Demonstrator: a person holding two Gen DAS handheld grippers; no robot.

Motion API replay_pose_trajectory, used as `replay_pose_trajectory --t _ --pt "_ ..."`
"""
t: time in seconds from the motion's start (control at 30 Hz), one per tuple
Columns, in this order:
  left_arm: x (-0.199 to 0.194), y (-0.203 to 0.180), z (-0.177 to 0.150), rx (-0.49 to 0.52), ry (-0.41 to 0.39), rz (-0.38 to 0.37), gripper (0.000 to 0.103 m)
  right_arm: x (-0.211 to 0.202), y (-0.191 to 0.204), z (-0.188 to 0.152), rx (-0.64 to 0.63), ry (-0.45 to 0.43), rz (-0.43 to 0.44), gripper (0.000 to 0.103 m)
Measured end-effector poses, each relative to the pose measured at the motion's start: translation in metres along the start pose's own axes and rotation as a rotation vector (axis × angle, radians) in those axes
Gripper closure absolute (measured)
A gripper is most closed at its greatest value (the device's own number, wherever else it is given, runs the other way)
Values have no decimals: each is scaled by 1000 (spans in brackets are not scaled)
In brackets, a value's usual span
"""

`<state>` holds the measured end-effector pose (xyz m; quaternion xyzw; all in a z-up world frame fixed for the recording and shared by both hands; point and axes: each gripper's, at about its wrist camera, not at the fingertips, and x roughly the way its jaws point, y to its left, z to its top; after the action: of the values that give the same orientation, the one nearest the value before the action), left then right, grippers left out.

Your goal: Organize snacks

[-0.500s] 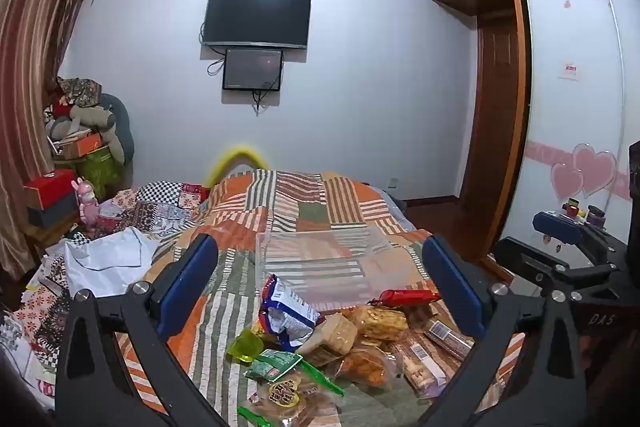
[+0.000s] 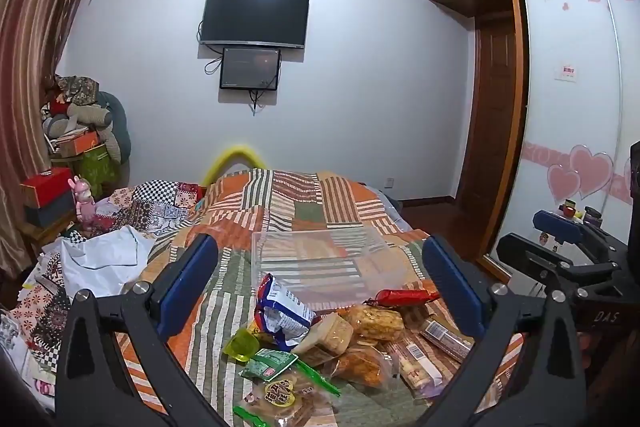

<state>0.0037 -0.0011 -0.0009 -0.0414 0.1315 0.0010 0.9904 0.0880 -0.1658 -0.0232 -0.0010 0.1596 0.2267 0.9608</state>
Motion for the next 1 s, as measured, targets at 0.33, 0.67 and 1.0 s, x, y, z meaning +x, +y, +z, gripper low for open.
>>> replay_pose_trajectory --t 0.33,0.67,1.0 --pt "3 -2 -3 -4 7 1 0 -1 1 0 -2 -9 0 0" --pt "4 -1 -4 -6 6 1 0 -4 0 1 0 -15 0 0" --pt "1 -3 -3 7 1 -7 0 -6 0 1 3 -21 2 0"
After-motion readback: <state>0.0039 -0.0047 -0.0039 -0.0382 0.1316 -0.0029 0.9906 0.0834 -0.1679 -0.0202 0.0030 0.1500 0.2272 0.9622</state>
